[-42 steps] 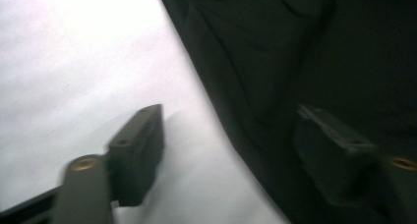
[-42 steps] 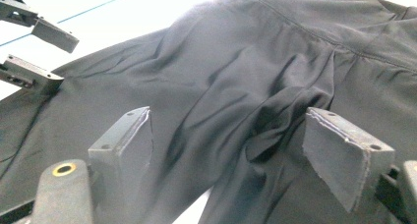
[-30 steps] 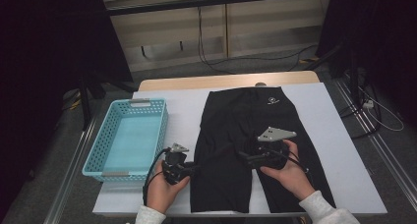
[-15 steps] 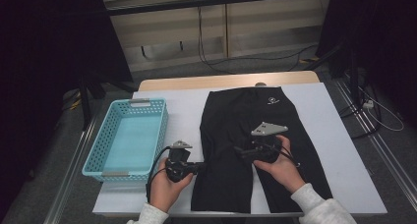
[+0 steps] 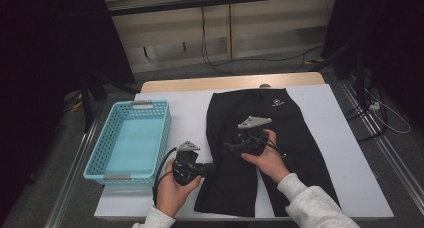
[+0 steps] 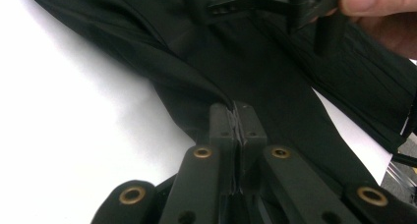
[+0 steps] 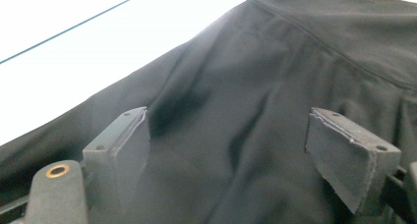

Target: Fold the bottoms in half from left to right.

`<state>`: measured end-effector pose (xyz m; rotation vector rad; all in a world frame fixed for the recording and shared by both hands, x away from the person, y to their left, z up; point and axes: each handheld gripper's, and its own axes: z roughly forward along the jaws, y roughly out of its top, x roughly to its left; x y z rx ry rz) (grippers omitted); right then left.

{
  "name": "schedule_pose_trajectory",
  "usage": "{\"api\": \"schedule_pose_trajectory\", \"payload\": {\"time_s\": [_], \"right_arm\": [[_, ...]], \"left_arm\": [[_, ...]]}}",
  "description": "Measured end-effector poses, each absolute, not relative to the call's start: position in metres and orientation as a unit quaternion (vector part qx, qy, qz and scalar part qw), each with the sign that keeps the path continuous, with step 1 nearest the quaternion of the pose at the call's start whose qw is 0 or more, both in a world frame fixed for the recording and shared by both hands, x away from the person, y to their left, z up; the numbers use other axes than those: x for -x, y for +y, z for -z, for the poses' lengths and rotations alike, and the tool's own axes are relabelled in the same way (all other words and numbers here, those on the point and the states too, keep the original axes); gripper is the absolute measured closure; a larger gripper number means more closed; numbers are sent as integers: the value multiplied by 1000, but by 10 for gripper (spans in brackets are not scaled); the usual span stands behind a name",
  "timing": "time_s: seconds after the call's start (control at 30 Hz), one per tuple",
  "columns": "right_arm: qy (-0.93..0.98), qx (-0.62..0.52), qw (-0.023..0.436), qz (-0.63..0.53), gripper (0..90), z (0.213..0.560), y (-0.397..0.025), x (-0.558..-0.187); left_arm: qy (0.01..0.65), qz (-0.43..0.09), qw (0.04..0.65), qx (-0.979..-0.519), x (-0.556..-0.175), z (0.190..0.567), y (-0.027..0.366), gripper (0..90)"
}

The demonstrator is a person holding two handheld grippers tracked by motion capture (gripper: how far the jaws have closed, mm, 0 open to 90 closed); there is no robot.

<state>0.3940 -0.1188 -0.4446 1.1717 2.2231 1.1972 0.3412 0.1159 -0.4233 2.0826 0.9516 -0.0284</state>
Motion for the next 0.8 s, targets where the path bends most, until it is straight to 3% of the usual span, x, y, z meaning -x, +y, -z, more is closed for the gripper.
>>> {"api": "schedule_pose_trajectory", "payload": {"time_s": [0.8], "right_arm": [[794,-413,138,-424,175,465,-61,-440]], "left_arm": [[377,4,430,-820,-341,420,116,885]]}}
